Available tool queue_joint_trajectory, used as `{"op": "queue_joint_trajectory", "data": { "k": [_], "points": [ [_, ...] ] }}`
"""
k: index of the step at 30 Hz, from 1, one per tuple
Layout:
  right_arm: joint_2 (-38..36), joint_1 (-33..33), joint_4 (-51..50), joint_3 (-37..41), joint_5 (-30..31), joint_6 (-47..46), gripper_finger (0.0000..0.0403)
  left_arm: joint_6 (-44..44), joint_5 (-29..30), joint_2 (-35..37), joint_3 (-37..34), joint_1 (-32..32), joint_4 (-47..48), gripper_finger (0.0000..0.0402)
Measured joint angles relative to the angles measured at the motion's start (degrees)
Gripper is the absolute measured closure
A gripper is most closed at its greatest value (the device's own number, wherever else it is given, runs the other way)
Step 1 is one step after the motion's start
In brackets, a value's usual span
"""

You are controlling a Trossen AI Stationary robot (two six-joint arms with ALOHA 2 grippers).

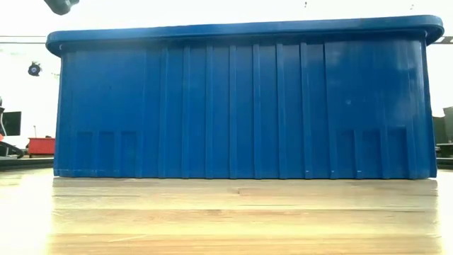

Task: Pick and place slides into bin
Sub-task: Put the right black slide into the blue bin

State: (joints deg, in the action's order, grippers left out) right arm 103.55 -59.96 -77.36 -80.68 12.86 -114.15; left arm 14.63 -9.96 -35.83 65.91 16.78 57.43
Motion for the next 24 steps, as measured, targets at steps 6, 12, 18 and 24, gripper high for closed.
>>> {"op": "queue_joint_trajectory", "data": {
  "k": [6, 12, 18, 24],
  "points": [
    [0.0, 1.2, -0.2, -8.2, 9.4, 3.6, 0.0393, 0.0, 0.0, 0.0, 0.0, 0.0, 0.0, 0.0187],
    [0.0, 3.6, -0.1, -15.2, 21.4, 7.3, 0.0394, 0.0, 0.0, 0.0, 0.0, 0.0, 0.0, 0.0187],
    [0.0, 7.3, -0.2, -21.1, 35.4, 18.1, 0.0394, 0.0, 0.0, -0.2, 0.0, 0.0, 0.0, 0.0187],
    [0.0, 13.8, -0.3, -29.1, 41.0, 30.6, 0.0394, 0.1, 0.0, -0.1, 0.0, 0.0, 0.0, 0.0187]
  ]
}}
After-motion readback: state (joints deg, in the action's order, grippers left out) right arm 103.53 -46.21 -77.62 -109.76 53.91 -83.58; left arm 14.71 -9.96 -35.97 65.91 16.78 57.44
